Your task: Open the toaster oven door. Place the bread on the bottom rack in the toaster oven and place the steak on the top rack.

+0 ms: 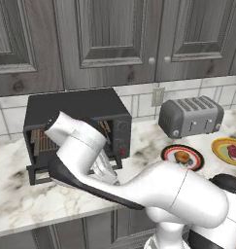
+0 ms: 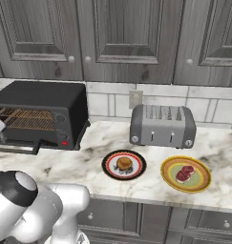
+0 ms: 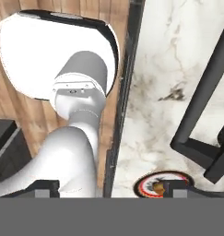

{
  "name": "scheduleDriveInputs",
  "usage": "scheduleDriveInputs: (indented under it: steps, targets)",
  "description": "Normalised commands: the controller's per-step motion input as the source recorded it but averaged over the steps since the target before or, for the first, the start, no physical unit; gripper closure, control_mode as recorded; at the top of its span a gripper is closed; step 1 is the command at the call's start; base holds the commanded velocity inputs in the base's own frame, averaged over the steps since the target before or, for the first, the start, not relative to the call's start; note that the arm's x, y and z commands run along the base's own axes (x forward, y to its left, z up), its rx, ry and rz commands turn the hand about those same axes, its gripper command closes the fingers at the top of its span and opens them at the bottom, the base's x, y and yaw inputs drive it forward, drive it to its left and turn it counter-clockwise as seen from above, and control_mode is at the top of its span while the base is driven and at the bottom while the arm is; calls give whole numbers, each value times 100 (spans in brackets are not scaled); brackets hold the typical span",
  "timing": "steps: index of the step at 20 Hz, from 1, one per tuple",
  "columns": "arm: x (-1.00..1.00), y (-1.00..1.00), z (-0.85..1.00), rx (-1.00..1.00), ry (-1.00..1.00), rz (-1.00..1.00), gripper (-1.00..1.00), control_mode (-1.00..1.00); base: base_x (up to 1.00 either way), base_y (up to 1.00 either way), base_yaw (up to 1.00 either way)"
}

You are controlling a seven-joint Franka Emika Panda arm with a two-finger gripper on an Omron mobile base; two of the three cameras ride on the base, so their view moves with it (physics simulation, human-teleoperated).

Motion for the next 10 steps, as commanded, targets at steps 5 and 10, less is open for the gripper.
scheduleDriveInputs:
  steps: [5,10]
  targets:
    - [100,7,43,3,0,21,-100,-100,0,0,0]
    - [82,8,-40,0,15,19,-100,-100,0,0,0]
